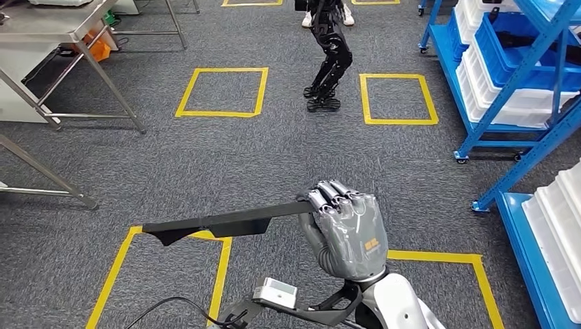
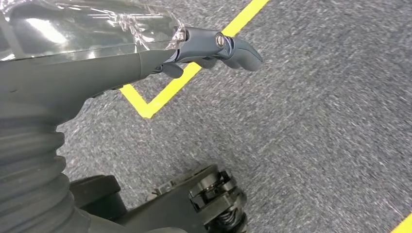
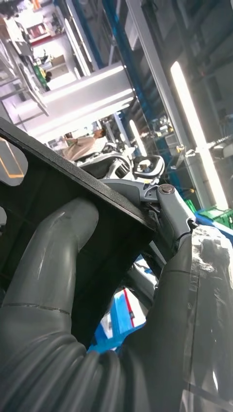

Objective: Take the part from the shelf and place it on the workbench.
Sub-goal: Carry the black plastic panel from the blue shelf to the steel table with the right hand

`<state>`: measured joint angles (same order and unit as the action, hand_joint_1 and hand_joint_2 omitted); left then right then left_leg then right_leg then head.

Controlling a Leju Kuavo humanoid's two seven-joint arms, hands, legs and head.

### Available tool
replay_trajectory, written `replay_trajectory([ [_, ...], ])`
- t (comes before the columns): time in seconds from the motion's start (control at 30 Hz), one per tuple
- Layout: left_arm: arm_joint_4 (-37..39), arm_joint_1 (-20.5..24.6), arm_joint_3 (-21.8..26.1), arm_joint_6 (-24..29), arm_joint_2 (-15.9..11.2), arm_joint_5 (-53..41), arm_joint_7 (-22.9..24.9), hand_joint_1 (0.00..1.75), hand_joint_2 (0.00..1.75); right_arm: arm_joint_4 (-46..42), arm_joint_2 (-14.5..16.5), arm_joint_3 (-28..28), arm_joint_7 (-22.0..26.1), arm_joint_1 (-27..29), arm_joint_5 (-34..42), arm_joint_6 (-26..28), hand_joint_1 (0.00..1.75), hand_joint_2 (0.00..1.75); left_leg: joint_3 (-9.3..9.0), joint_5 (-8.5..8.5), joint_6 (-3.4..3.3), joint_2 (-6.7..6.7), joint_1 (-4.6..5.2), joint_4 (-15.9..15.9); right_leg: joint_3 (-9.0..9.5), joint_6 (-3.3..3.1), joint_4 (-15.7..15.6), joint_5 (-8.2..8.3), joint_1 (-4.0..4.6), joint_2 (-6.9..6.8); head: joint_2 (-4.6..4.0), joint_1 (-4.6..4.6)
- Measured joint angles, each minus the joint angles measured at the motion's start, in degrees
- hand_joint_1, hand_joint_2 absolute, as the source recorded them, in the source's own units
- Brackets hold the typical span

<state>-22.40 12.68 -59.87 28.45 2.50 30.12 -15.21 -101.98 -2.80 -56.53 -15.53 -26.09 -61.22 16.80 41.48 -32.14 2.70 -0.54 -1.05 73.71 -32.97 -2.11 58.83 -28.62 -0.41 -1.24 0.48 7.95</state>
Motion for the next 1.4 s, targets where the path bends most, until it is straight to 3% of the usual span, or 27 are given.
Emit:
replay_trajectory([
  [0.07, 0.0, 0.02, 0.0, 0.05, -0.03, 0.0, 0.0, 0.0, 1.75, 0.0, 0.01, -0.01, -0.01, -0.01, 0.0, 0.0, 1.75, 1.75, -3.76, 3.8, -0.62, 0.59, 0.2, -7.8, 0.31, 0.13, 0.0, -0.22, 0.08, -0.41, 0.0, 0.09],
  [0.13, 0.0, 0.1, 0.0, 0.13, -0.05, 0.0, 0.0, 0.0, 1.75, 0.0, 0.03, -0.01, -0.01, -0.03, 0.02, 0.01, 1.75, 1.75, -6.43, 5.71, -1.14, 1.33, 0.67, -13.8, 0.39, 0.51, 0.07, -0.45, 0.24, -0.73, 0.0, 0.09],
  [0.23, 0.0, 0.04, 0.0, 0.16, -0.1, 0.0, 0.05, 0.0, 1.75, 0.0, 0.09, -0.02, -0.02, -0.06, 0.09, 0.01, 1.75, 1.75, -6.7, 5.84, -1.71, 1.07, 0.96, -15.21, 0.4, 1.34, -0.12, -0.57, 0.34, -1.25, 0.01, 0.05],
  [0.3, -0.01, 0.05, 0.0, 0.17, -0.14, -0.02, 0.13, 0.0, 1.75, 0.0, 0.13, -0.03, -0.01, -0.13, 0.17, 0.01, 1.75, 1.75, -7.08, 6.2, -2.36, 0.74, 0.7, -16.0, 0.03, 1.83, 1.18, -1.84, 0.29, -0.71, 0.01, -0.02],
  [0.33, -0.02, 0.09, 0.0, 0.17, -0.14, -0.04, 0.16, 0.0, 1.75, 0.0, 0.13, -0.03, 0.01, -0.18, 0.26, 0.01, 1.75, 1.75, -7.28, 6.37, -2.64, 0.62, 0.56, -16.36, -0.83, 1.98, 3.2, -3.19, 0.28, -0.17, 0.01, -0.14],
  [0.4, -0.02, 0.11, 0.0, 0.17, -0.14, -0.08, 0.3, 0.0, 1.75, 0.01, 0.13, -0.05, 0.04, -0.15, 0.42, 0.01, 1.75, 1.75, -7.3, 6.42, -2.92, 0.3, 0.58, -16.42, -4.34, 2.11, 10.5, -6.66, 0.19, 0.73, 0.0, -0.39],
  [0.43, -0.02, 0.09, 0.0, 0.18, -0.15, -0.09, 0.42, 0.0, 1.75, 0.02, 0.12, -0.05, 0.08, -0.06, 0.49, 0.01, 1.75, 1.75, -7.28, 6.4, -2.98, 0.09, 0.6, -16.36, -6.09, 2.18, 13.89, -7.73, 0.18, 0.88, 0.0, -0.48],
  [0.47, -0.02, 0.06, 0.0, 0.19, -0.15, -0.11, 0.57, 0.0, 1.75, 0.04, 0.11, -0.06, 0.14, 0.03, 0.53, 0.01, 1.75, 1.75, -7.26, 6.34, -3.02, -0.19, 0.6, -16.27, -7.18, 2.22, 15.78, -7.78, 0.16, 0.95, 0.0, -0.51],
  [0.5, -0.02, 0.05, 0.0, 0.21, -0.16, -0.13, 0.7, 0.0, 1.75, 0.04, 0.11, -0.06, 0.22, 0.08, 0.58, 0.02, 1.75, 1.75, -7.27, 6.28, -3.03, -0.5, 0.59, -16.16, -7.1, 2.21, 15.2, -6.61, 0.13, 0.98, 0.0, -0.52],
  [0.53, -0.03, 0.05, 0.0, 0.23, -0.16, -0.15, 0.8, 0.0, 1.75, 0.05, 0.11, -0.06, 0.34, 0.1, 0.63, 0.03, 1.75, 1.75, -7.31, 6.21, -2.98, -0.84, 0.57, -16.03, -6.05, 2.15, 12.61, -4.62, 0.08, 1.06, 0.0, -0.54],
  [0.57, -0.08, 0.05, 0.0, 0.27, -0.16, -0.18, 0.88, 0.0, 1.75, 0.06, 0.11, -0.07, 0.47, 0.09, 0.66, 0.04, 1.75, 1.75, -7.31, 6.08, -2.84, -1.22, 0.52, -15.88, -4.32, 2.03, 8.5, -2.36, 0.0, 1.42, 0.0, -0.59],
  [0.63, -0.17, 0.11, 0.0, 0.36, -0.16, -0.23, 0.97, 0.0, 1.75, 0.08, 0.12, -0.08, 0.68, 0.08, 0.74, 0.06, 1.75, 1.75, -7.03, 5.88, -2.4, -1.86, 0.59, -15.39, -1.52, 1.84, 2.07, 0.09, -0.08, 2.38, 0.0, -0.69],
  [0.7, -0.22, 0.1, 0.0, 0.44, -0.16, -0.24, 1.02, 0.0, 1.75, 0.1, 0.13, -0.08, 0.81, 0.1, 0.82, 0.08, 1.75, 1.75, -6.67, 5.89, -1.86, -2.31, 0.59, -15.15, -0.8, 1.57, 0.32, 0.22, 0.06, 2.83, 0.0, -0.62],
  [0.8, -0.28, -0.05, 0.0, 0.52, -0.2, -0.24, 1.04, 0.0, 1.75, 0.11, 0.23, -0.08, 1.05, 0.06, 0.93, 0.09, 1.75, 1.75, -6.36, 5.18, -0.95, -2.23, 0.43, -14.21, -0.51, 0.56, -0.21, 0.52, 0.0, 2.13, 0.0, -0.37],
  [0.87, -0.32, 0.02, 0.0, 0.57, -0.25, -0.22, 1.05, 0.0, 1.75, 0.11, 0.39, -0.09, 1.21, 0.04, 1.02, 0.08, 1.75, 1.75, -4.33, 2.32, -0.42, -1.16, 0.44, -9.21, -0.22, 0.05, -0.56, 0.63, -0.14, 1.39, 0.0, 0.06],
  [0.93, -0.33, -0.01, 0.0, 0.61, -0.25, -0.17, 1.05, 0.0, 1.75, 0.19, 0.46, -0.09, 1.34, 0.07, 1.08, 0.08, 1.75, 1.75, -0.76, -0.99, -0.07, -0.36, 0.38, -1.58, -0.13, -0.19, -0.57, 0.53, 0.01, 0.68, 0.0, 0.37],
  [0.97, -0.33, -0.08, 0.0, 0.61, -0.25, -0.13, 1.05, 0.0, 1.75, 0.27, 0.46, -0.1, 1.38, 0.09, 1.1, 0.07, 1.75, 1.75, 0.43, -1.6, -0.01, -0.2, 0.35, 0.81, -0.1, -0.24, -0.56, 0.47, 0.08, 0.36, 0.0, 0.42],
  [1.0, -0.33, -0.14, 0.0, 0.62, -0.27, -0.1, 1.05, 0.0, 1.75, 0.34, 0.46, -0.1, 1.4, 0.09, 1.13, 0.07, 1.75, 1.75, 0.64, -1.14, -0.06, -0.11, 0.35, 1.14, -0.05, -0.26, -0.54, 0.41, 0.13, 0.06, 0.0, 0.44],
  [1.03, -0.33, -0.16, 0.0, 0.62, -0.28, -0.08, 1.05, 0.0, 1.75, 0.4, 0.46, -0.1, 1.42, 0.09, 1.16, 0.07, 1.75, 1.75, -0.35, 0.34, -0.19, -0.01, 0.36, -0.93, 0.04, -0.22, -0.53, 0.34, 0.15, -0.19, 0.0, 0.49],
  [1.1, -0.33, -0.11, 0.0, 0.64, -0.31, -0.08, 1.05, 0.0, 1.75, 0.44, 0.52, -0.1, 1.43, 0.08, 1.21, 0.07, 1.75, 1.75, -4.48, 4.1, -0.67, 0.72, 0.46, -9.16, 0.38, 0.02, -0.56, 0.09, 0.19, -0.63, 0.0, 0.54],
  [1.17, -0.34, -0.03, 0.0, 0.68, -0.31, -0.09, 1.04, 0.0, 1.75, 0.46, 0.6, -0.1, 1.49, 0.02, 1.22, 0.07, 1.75, 1.75, -7.04, 5.84, -1.2, 1.42, 0.86, -14.71, 0.54, 0.44, -0.56, -0.11, 0.32, -0.94, 0.0, 0.44],
  [1.3, -0.36, -0.13, 0.04, 0.77, -0.44, -0.04, 1.02, 0.0, 1.75, 0.63, 0.73, -0.11, 1.61, -0.15, 1.25, 0.03, 1.75, 1.75, -7.3, 6.11, -2.18, 0.82, 1.01, -15.99, 0.56, 1.52, -0.27, -0.75, 0.32, -1.09, 0.0, 0.27],
  [1.33, -0.37, -0.08, 0.04, 0.79, -0.46, -0.04, 1.02, 0.0, 1.75, 0.66, 0.77, -0.11, 1.64, -0.23, 1.25, 0.03, 1.75, 1.75, -7.47, 6.26, -2.5, 0.67, 0.87, -16.3, 0.12, 1.73, 0.91, -1.69, 0.28, -0.67, 0.0, 0.2],
  [1.4, -0.37, 0.01, 0.05, 0.83, -0.46, -0.04, 1.01, 0.0, 1.75, 0.71, 0.79, -0.13, 1.72, -0.26, 1.25, 0.03, 1.75, 1.75, -7.63, 6.41, -2.99, 0.34, 0.75, -16.62, -2.69, 1.93, 7.07, -5.06, 0.2, 0.44, 0.0, -0.1],
])
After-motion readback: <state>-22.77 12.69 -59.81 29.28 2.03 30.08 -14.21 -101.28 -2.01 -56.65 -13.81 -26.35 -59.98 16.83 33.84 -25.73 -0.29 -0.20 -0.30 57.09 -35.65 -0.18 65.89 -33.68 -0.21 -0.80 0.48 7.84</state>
